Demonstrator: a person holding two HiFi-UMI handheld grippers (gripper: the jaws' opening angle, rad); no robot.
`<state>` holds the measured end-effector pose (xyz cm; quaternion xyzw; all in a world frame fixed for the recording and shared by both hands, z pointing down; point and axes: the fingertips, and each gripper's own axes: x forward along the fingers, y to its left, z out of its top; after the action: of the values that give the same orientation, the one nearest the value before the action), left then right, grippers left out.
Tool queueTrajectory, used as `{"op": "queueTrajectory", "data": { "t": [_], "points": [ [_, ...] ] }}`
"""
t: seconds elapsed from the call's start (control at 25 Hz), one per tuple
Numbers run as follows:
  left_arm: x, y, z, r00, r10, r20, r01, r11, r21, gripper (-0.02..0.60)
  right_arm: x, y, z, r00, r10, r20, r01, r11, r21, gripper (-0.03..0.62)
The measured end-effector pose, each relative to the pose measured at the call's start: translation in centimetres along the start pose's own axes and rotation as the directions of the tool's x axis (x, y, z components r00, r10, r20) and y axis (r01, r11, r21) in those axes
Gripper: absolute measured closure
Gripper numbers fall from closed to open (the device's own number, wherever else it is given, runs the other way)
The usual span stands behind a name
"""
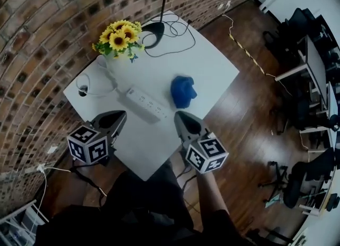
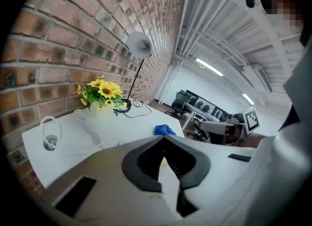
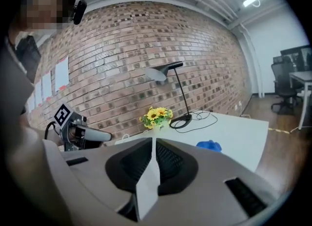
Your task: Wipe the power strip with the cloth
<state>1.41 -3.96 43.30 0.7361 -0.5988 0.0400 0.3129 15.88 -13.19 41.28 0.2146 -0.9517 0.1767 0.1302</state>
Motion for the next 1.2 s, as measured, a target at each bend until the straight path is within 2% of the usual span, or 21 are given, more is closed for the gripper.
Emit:
{"op": "queueTrajectory", "data": {
  "t": [0.04,0.08,0.12,0.16,0.32,0.48,0.68,0.92,1.08,1.2],
  "points": [
    [0.4,0.4,-0.1,1.0,-0.006,-0.016,0.006,1.0,0.017,0.566,0.0,-0.2,0.2,1.0,-0.021,0.012,0.021,1.0,0.005,0.555],
    [0.8,0.7,-0.2,0.999,-0.014,-0.033,0.015,0.999,0.028,0.566,0.0,-0.4,0.3,0.999,-0.038,0.02,0.037,0.999,0.013,0.508],
    [1.3,0.8,-0.3,0.998,-0.026,-0.049,0.027,0.999,0.037,0.566,-0.1,-0.8,0.4,0.998,-0.055,0.025,0.055,0.998,0.02,0.425],
    [1.9,0.8,-0.3,0.997,-0.038,-0.064,0.041,0.998,0.045,0.566,-0.3,-1.3,0.5,0.997,-0.077,0.03,0.077,0.997,0.023,0.402],
    [4.2,0.3,-0.1,0.992,-0.055,-0.115,0.066,0.993,0.1,0.566,-1.5,-4.1,1.1,0.985,-0.155,0.072,0.154,0.988,0.02,0.4],
    [6.0,-0.3,-0.1,0.987,-0.019,-0.158,0.043,0.988,0.148,0.566,-1.9,-6.7,0.9,0.984,-0.157,0.08,0.155,0.987,0.033,0.387],
    [7.4,0.6,-0.8,0.976,0.064,-0.209,-0.018,0.977,0.214,0.566,0.1,-9.8,-0.5,0.989,-0.146,0.032,0.145,0.989,0.037,0.387],
    [8.9,3.6,-1.6,0.951,0.115,-0.288,-0.03,0.959,0.282,0.566,3.6,-11.4,-2.6,0.983,-0.171,-0.062,0.171,0.985,-0.011,0.387],
    [10.7,5.9,-1.2,0.943,0.092,-0.318,0.014,0.949,0.315,0.566,7.1,-12.8,-5.0,0.96,-0.219,-0.175,0.212,0.976,-0.059,0.387],
    [11.4,7.8,-1.8,0.93,0.056,-0.362,0.055,0.956,0.29,0.566,9.1,-13.9,-7.0,0.914,-0.29,-0.283,0.271,0.957,-0.105,0.387]
  ]
}}
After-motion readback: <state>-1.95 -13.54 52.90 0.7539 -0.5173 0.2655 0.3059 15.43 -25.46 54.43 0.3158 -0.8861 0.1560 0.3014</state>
